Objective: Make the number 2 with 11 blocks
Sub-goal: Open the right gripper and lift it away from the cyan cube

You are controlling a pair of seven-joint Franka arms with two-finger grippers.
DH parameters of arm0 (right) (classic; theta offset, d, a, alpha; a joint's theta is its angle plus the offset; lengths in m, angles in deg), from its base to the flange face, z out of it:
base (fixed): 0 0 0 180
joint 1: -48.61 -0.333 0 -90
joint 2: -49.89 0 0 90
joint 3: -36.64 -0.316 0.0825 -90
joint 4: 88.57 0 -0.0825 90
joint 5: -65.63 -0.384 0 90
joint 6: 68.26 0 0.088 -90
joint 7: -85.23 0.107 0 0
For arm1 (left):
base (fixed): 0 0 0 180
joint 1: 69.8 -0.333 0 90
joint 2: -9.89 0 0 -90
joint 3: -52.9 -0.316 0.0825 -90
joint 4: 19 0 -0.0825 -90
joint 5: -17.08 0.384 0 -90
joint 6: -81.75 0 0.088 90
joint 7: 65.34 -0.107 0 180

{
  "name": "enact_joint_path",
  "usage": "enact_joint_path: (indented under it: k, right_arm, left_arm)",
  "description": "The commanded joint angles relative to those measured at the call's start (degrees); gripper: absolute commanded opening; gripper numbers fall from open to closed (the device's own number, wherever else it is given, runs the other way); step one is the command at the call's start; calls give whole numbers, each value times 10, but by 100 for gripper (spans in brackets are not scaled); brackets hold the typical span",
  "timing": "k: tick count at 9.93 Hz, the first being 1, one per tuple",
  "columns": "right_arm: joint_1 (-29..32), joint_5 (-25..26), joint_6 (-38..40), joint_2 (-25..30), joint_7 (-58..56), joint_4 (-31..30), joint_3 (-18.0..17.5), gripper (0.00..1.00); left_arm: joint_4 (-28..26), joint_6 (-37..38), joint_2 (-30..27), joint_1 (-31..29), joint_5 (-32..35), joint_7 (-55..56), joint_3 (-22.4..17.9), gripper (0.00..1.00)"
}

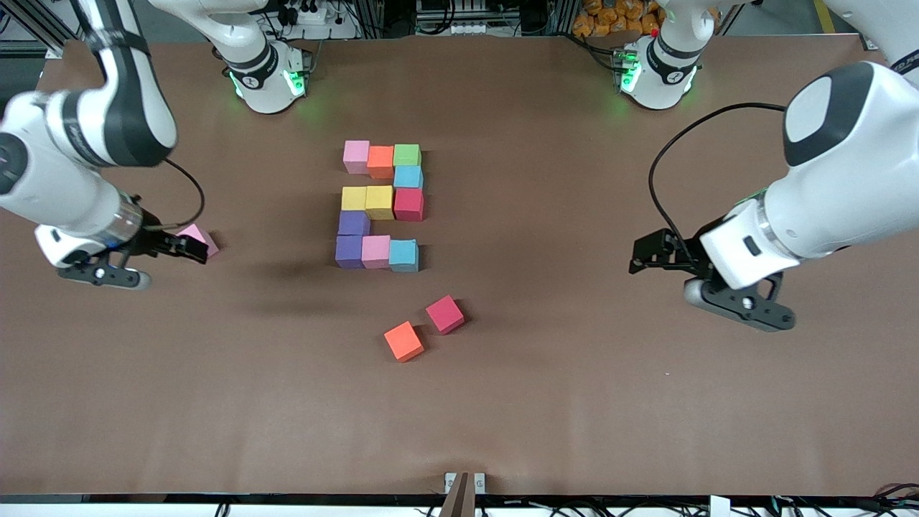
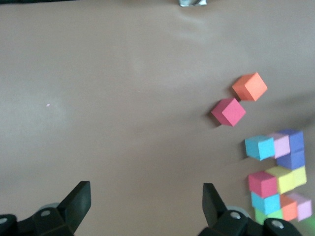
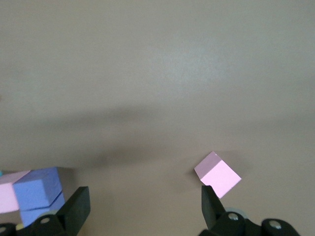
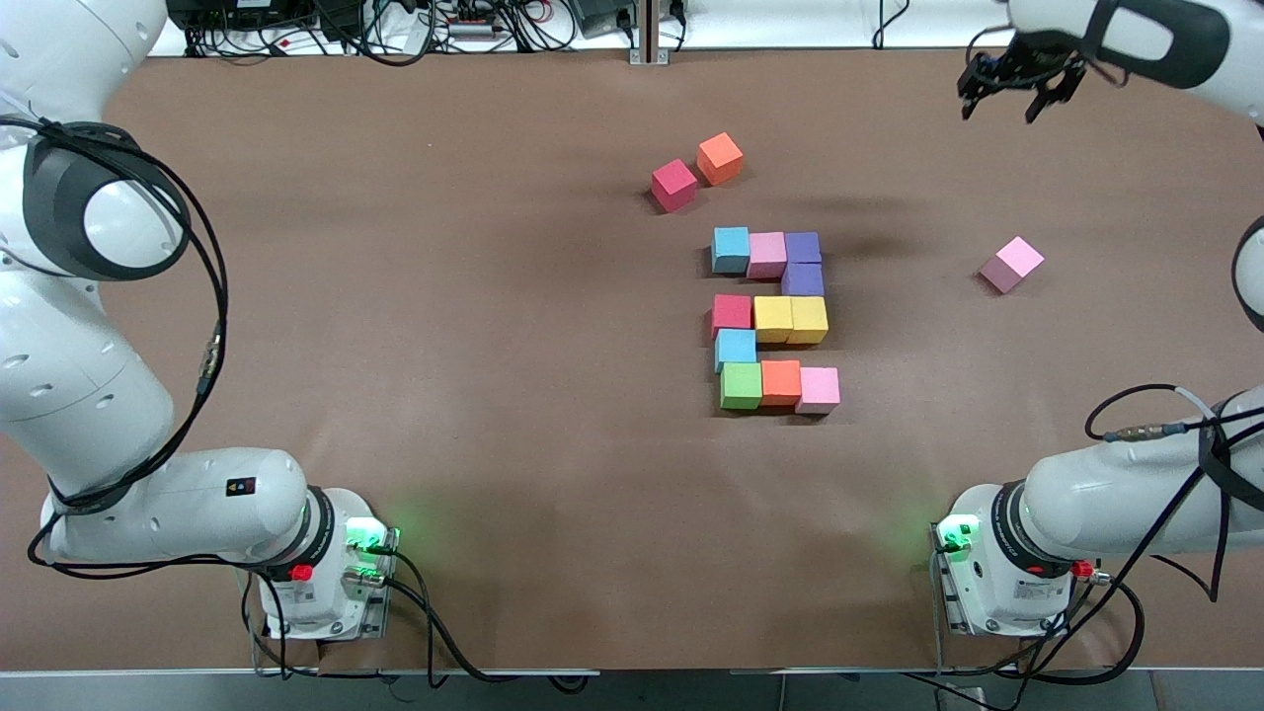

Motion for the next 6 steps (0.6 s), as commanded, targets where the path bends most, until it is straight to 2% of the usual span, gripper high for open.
enact_joint_path:
  k: [1, 2, 3, 4, 5, 6]
  right_arm:
    - [8, -4, 108, 16, -40, 112, -11, 100]
    - [9, -11, 161, 15, -77, 172, -11, 100]
    - [14, -42, 204, 16, -113, 207, -3, 100]
    - [21, -48, 237, 16, -135, 234, -1, 100]
    - [21, -48, 256, 16, -150, 250, 11, 100]
    - [21, -46, 260, 16, -161, 252, 13, 100]
  left_arm:
    - [-17, -5, -32, -18, -10, 38, -1, 100]
    - [-17, -4, -34, -22, -8, 37, 0, 100]
    - [-17, -2, -35, -21, -4, 36, -3, 100]
    - [-18, -2, -43, -19, 25, 33, -1, 100]
    - [-18, -1, -44, -13, 88, 24, 6, 100]
    - [-18, -2, -47, -13, 105, 24, 16, 100]
